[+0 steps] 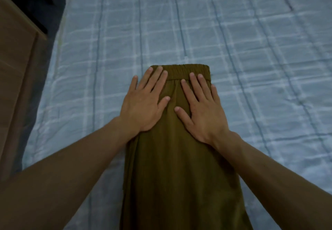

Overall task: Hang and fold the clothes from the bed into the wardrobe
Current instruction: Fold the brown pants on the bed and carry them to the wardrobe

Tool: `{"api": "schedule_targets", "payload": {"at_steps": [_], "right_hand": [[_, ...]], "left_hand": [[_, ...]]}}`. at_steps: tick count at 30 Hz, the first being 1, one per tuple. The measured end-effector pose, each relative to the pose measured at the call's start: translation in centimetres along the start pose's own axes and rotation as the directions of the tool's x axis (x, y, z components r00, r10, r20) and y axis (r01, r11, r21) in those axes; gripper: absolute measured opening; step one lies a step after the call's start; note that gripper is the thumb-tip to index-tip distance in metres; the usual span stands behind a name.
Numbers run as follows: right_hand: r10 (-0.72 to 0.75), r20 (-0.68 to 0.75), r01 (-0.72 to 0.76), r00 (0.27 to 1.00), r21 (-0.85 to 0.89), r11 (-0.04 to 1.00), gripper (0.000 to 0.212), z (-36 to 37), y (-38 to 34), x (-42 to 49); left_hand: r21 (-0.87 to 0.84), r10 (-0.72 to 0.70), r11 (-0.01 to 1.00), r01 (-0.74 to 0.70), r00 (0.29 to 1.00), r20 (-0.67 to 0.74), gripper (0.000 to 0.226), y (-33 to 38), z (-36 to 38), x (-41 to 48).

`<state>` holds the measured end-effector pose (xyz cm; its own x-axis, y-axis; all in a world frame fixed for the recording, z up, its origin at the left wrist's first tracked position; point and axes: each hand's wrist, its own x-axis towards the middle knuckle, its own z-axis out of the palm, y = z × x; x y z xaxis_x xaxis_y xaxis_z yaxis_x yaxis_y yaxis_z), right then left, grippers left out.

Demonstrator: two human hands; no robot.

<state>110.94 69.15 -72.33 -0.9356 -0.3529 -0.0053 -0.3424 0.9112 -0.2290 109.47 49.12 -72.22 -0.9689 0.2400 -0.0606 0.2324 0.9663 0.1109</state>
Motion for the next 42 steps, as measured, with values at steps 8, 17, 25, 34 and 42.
{"api": "schedule_targets", "payload": {"at_steps": [8,17,25,34,42], "right_hand": [[0.036,0.165,-0.032,0.986,-0.027,0.999,0.073,-1.8,-0.2,0.6],[-0.079,0.206,0.080,0.975,0.003,0.997,0.066,-0.7,-5.2,-19.6],[0.101,0.140,-0.114,0.985,0.088,0.990,0.067,-2.4,-4.1,-16.1],[0.251,0.022,-0.244,0.968,0.341,0.908,0.061,-6.1,-1.2,-1.8],[0.312,0.081,-0.314,0.947,0.456,0.833,0.089,-4.9,0.7,5.7]], "left_hand": [[0.058,-0.080,0.995,0.076,0.994,0.069,0.069,1.3,-1.7,-0.9],[0.011,0.108,0.994,-0.110,0.987,0.123,0.065,6.0,0.7,-21.9],[-0.034,-0.085,0.995,0.090,0.988,0.125,0.069,3.8,-1.5,-19.6],[-0.602,-0.336,0.727,0.330,0.936,0.108,0.078,0.7,-5.9,-3.1],[-0.588,-0.445,0.637,0.499,0.860,0.248,0.051,-0.6,-5.1,5.2]]}}
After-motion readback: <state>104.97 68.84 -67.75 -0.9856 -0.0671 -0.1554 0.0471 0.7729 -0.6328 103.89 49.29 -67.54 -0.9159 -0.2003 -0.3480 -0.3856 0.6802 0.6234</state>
